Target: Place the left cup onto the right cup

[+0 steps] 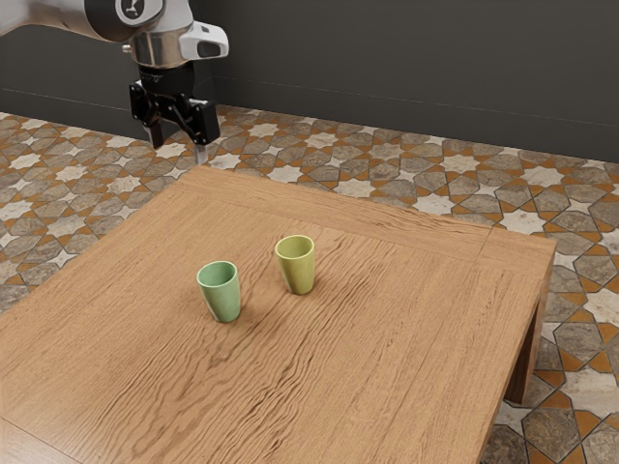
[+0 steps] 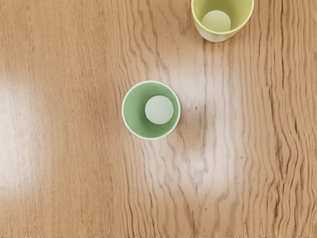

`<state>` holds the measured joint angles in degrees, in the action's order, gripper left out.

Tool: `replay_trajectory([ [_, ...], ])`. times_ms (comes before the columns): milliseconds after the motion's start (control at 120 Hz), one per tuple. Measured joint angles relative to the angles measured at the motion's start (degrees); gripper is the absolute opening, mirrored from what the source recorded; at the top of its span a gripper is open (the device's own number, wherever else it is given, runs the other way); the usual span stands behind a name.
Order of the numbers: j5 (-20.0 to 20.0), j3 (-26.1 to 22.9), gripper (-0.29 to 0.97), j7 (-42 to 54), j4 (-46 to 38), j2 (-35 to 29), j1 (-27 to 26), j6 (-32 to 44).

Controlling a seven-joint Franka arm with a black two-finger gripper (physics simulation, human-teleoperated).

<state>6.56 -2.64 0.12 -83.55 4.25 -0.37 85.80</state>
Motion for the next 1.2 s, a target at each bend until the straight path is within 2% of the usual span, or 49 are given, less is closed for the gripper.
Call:
replay_trajectory([
  [125,0.01,0.1,0.68,-0.16,-0.6,0.06,-0.24,-0.2],
  [233,-0.04,1.36,0.68,-0.21,-5.37,0.35,0.13,0.35],
  [517,-0.09,4.01,0.68,-0.54,-20.49,0.98,1.45,11.81],
  [725,-1.07,3.93,0.68,-0.64,-17.31,7.52,2.94,17.03],
  [900,-3.06,3.7,0.68,-0.63,-17.39,10.3,3.61,20.59],
  [1200,-3.1,3.44,0.68,-0.32,-13.9,14.2,6.59,23.19],
])
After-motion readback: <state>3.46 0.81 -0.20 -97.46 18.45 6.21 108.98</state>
